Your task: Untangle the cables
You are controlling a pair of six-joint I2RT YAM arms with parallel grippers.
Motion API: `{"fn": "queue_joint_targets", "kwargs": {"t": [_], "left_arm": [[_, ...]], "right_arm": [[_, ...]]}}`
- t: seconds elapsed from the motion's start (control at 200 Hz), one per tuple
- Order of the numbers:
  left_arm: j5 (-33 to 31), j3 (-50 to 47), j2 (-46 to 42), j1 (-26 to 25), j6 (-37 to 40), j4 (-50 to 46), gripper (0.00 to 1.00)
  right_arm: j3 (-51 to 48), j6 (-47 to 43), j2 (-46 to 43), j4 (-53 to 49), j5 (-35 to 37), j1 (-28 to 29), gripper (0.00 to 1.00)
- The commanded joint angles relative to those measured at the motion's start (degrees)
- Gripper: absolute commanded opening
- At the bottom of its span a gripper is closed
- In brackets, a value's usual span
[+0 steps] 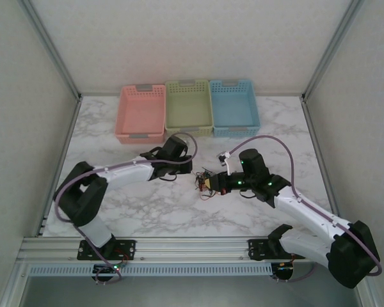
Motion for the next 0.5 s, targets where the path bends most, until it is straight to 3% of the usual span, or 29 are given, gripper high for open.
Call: {"fn": "queue_joint_targets", "kwargs": {"t": [0.0,0.24,0.496], "left_arm": [[-7.05,-2.76,-7.26,1.16,-0.42,-4.07,0.0],[-15.48,-8.23,-25.88,4.26,-3.89,-16.78,0.0],[-22.81,-6.99,-45.38,8.35,-6.18,-36.65,0.0]], "right_arm": [[2.67,-0.94,-2.38,-2.86,5.01,0.49,0.0],[6.38,0.8,-2.07,-11.77,21.27,-0.64,0.0],[7.69,2.35,-0.33,-14.13,25.94,-7.88,0.0]]}}
